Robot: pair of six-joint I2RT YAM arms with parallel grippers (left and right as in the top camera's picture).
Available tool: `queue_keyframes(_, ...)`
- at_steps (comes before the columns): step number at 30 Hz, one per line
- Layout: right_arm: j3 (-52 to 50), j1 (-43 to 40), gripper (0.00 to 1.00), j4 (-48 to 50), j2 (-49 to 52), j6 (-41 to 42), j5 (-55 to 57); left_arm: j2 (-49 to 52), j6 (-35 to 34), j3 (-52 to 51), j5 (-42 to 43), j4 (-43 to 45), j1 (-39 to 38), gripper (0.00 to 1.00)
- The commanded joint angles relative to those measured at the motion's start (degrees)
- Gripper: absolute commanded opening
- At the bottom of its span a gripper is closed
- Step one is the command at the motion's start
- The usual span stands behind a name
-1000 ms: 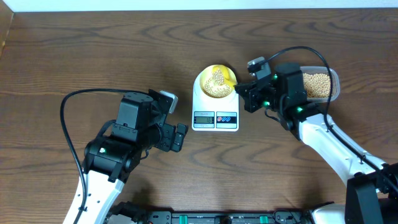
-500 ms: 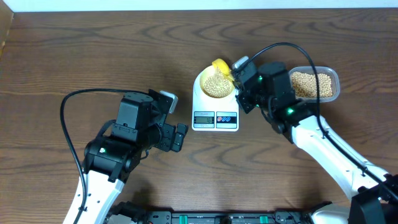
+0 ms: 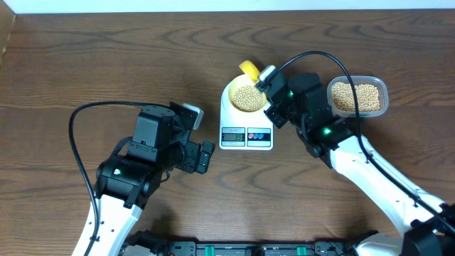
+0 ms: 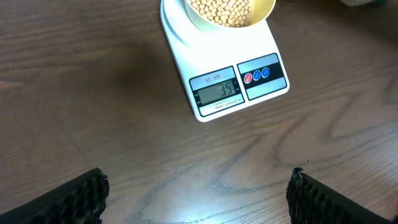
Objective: Scoop item into bowl and weigh 50g on scale
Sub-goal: 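Tilt the scoop with the right gripper to pour soybeans into bowl, then move the right gripper back to the tub and scoop soybeans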
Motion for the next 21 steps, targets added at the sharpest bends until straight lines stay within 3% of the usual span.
queue_keyframes(1,1.7,0.6,0.01,-1.2,-2.4,-0.9,0.6,0.0,0.1,-0.3,-0.6,0.1,-0.2,0.94)
queue_keyframes(4,1.7,0.6,0.01,-4.1,-2.5,2.7,0.4,0.0,0.1,-0.3,-0.6,0.1,-0.2,0.94)
queue_keyframes(12,1.7,-2.4,0.01,-3.3,-4.1,29.4,-4.1,0.0,0.1,-0.3,-0.6,0.1,-0.2,0.94)
queue_keyframes(17,1.7,-9.6,0.01,-2.0,-10.6,33.1,-4.0,0.0,0.1,-0.3,-0.6,0.1,-0.2,0.94)
queue_keyframes(21,1.7,-20.7,0.01,-12.4,-15.0,33.0,-0.7,0.0,0.1,-0.3,-0.6,0.1,-0.2,0.94)
